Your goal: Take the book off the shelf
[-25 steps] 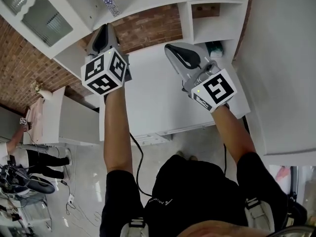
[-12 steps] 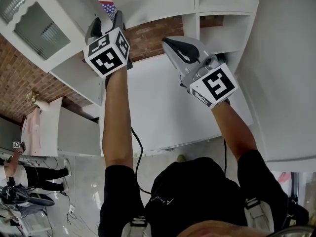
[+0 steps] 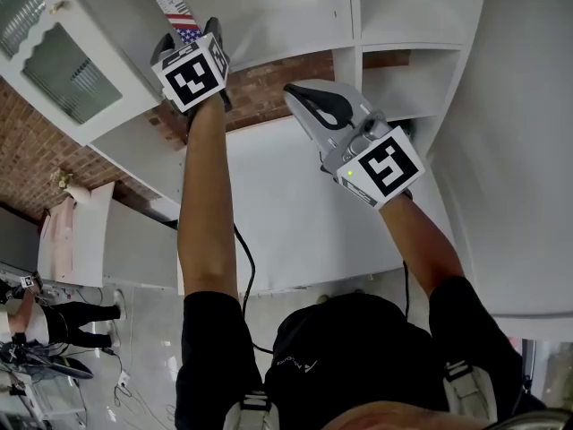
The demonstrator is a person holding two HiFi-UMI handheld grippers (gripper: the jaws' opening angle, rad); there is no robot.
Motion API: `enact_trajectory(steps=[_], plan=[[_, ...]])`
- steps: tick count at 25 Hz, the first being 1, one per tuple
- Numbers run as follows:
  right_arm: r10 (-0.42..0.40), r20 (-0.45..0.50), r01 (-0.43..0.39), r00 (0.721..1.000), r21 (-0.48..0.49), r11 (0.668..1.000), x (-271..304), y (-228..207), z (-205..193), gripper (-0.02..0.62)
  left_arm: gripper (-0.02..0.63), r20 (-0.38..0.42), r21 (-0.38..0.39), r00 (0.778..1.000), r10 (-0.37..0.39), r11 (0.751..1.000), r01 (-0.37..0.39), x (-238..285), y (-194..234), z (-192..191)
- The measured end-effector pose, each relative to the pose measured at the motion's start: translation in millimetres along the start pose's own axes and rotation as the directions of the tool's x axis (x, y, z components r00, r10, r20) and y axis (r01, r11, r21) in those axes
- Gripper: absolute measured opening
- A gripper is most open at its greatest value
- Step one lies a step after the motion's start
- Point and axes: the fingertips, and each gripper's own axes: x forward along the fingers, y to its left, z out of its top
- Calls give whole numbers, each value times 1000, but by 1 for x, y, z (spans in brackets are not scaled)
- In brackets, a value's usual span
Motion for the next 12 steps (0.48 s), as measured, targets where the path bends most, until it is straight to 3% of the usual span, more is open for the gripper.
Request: enact_trajectory(steps=[7, 12], plan=[[19, 11, -19, 1000, -2, 1000, -13, -16, -4, 2, 343, -61, -39, 997, 50, 998, -52, 21, 3, -13], [17, 3, -17, 1000, 10, 1000, -19, -16, -9, 2, 217, -77, -48, 995, 68, 996, -72, 25, 6, -18]])
